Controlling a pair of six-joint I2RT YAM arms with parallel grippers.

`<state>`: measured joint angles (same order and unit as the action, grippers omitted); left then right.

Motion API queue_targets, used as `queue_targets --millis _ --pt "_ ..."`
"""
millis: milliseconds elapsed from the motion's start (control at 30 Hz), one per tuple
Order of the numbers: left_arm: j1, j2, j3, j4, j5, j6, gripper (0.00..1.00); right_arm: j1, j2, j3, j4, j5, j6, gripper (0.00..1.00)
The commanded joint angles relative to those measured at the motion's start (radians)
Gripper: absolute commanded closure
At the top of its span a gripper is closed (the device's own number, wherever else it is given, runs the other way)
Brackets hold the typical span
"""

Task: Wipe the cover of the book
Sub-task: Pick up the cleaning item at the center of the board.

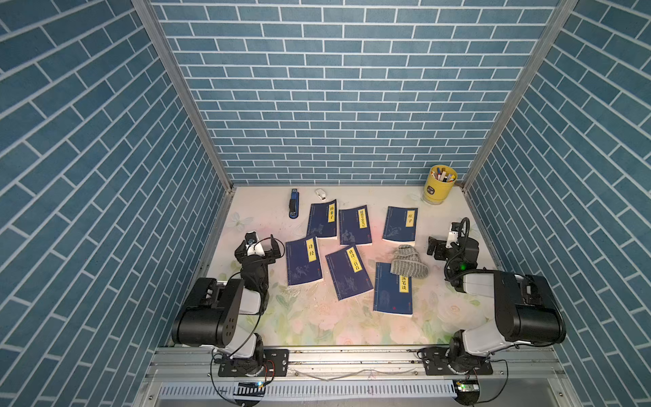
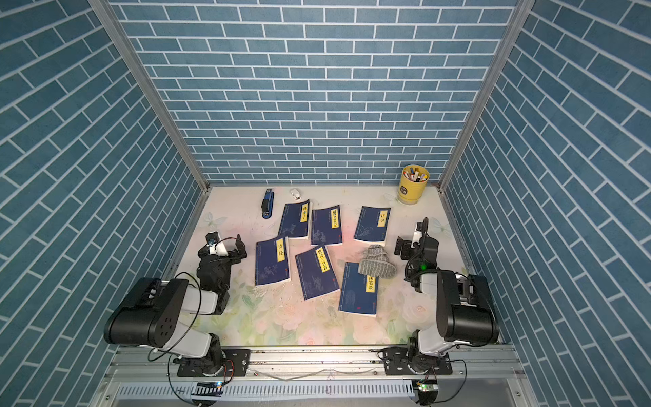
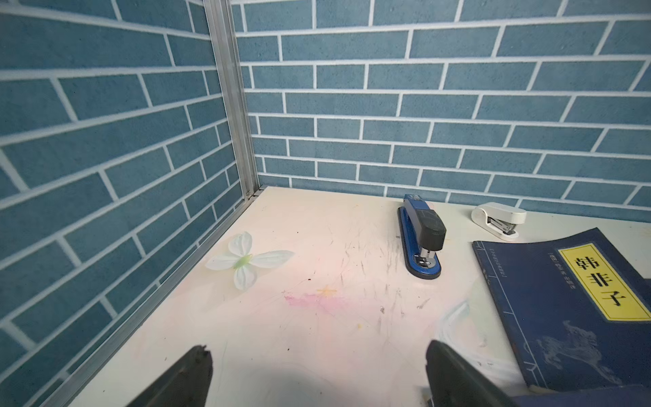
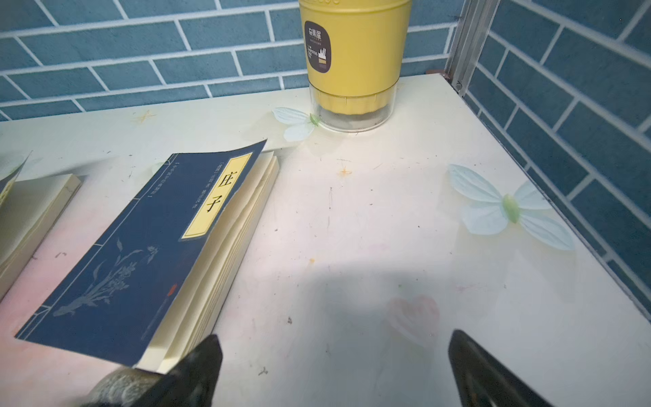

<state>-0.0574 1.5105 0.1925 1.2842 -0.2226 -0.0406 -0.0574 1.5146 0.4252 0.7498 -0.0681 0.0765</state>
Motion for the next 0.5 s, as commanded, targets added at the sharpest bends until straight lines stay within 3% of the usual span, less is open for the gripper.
queue_targets --millis 0,467 --pt "0.004 0.001 0.019 -0.005 0.006 0.002 0.0 -0.002 0.006 -0.008 0.035 -0.009 -0.047 0.01" --pt "0.004 0.002 0.019 -0.006 0.006 0.002 0.0 -0.002 0.009 -0.005 0.031 -0.009 -0.047 0.01"
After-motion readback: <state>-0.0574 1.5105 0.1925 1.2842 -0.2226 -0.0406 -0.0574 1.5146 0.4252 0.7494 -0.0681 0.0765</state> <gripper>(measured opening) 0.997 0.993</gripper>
